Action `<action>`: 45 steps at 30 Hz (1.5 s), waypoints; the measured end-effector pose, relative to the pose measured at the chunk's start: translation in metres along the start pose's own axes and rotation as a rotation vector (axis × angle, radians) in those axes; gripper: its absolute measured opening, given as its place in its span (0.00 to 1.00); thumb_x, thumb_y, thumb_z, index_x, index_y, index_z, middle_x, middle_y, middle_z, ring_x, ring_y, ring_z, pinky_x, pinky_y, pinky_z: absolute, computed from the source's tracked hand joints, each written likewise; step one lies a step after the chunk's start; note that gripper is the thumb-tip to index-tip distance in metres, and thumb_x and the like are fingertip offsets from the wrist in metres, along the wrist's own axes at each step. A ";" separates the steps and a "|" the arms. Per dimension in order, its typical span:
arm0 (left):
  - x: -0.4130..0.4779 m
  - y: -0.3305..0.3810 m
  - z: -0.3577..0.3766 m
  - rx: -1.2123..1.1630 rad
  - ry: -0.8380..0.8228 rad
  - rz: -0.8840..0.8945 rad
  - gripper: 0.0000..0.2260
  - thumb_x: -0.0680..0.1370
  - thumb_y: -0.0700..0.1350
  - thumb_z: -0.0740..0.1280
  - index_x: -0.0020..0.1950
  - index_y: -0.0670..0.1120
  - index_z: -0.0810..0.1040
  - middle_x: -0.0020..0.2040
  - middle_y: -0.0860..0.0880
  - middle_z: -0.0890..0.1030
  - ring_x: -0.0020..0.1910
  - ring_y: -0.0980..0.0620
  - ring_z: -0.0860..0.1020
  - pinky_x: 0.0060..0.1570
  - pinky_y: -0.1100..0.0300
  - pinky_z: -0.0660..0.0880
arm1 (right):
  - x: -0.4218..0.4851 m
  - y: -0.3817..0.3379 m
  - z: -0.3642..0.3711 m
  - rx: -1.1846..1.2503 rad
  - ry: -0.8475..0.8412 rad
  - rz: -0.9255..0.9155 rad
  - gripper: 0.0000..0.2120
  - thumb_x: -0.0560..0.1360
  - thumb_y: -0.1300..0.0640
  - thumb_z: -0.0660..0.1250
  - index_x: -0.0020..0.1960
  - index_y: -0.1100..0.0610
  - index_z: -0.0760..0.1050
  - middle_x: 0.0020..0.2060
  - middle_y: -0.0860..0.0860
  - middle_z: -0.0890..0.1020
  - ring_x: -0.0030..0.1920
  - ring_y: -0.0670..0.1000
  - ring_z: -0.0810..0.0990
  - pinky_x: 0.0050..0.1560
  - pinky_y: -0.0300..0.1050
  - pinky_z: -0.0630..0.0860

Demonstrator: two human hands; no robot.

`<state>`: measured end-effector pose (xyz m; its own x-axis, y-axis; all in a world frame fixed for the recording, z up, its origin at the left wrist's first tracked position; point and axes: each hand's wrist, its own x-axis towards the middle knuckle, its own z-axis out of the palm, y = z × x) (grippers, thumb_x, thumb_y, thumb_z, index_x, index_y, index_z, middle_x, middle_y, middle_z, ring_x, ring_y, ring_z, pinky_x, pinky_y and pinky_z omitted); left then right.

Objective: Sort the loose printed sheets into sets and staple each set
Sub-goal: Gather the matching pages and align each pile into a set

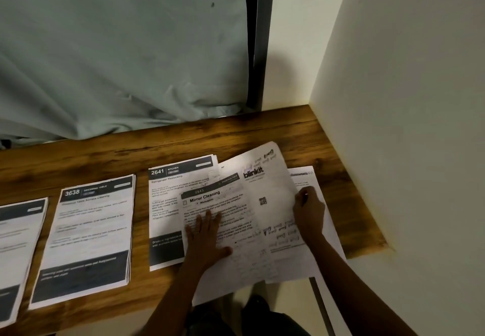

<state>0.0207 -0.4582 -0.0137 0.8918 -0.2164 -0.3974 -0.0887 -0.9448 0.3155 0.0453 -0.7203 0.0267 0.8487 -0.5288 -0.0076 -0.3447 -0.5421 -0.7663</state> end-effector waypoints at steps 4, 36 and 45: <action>-0.002 -0.004 -0.003 -0.006 0.007 0.006 0.46 0.72 0.65 0.63 0.76 0.52 0.36 0.77 0.46 0.36 0.74 0.43 0.34 0.67 0.44 0.29 | 0.030 -0.017 -0.041 0.066 0.132 0.010 0.05 0.80 0.58 0.59 0.47 0.58 0.70 0.35 0.49 0.75 0.34 0.47 0.74 0.33 0.36 0.67; -0.020 -0.013 0.012 -0.501 0.316 -0.296 0.42 0.73 0.42 0.72 0.77 0.44 0.47 0.78 0.42 0.45 0.77 0.44 0.44 0.74 0.49 0.48 | -0.034 0.023 0.026 -0.174 -0.215 0.110 0.12 0.74 0.61 0.68 0.56 0.60 0.70 0.49 0.55 0.75 0.54 0.57 0.75 0.51 0.46 0.72; -0.012 -0.012 0.011 -0.449 0.290 -0.340 0.40 0.74 0.40 0.70 0.78 0.44 0.47 0.78 0.42 0.46 0.77 0.43 0.45 0.74 0.49 0.48 | -0.024 0.014 0.011 -0.166 -0.120 0.097 0.07 0.77 0.59 0.64 0.54 0.60 0.75 0.48 0.56 0.81 0.48 0.55 0.80 0.49 0.46 0.75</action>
<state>0.0061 -0.4469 -0.0220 0.9271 0.2123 -0.3090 0.3591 -0.7398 0.5690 0.0248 -0.7085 0.0091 0.8465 -0.5078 -0.1598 -0.4799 -0.5981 -0.6419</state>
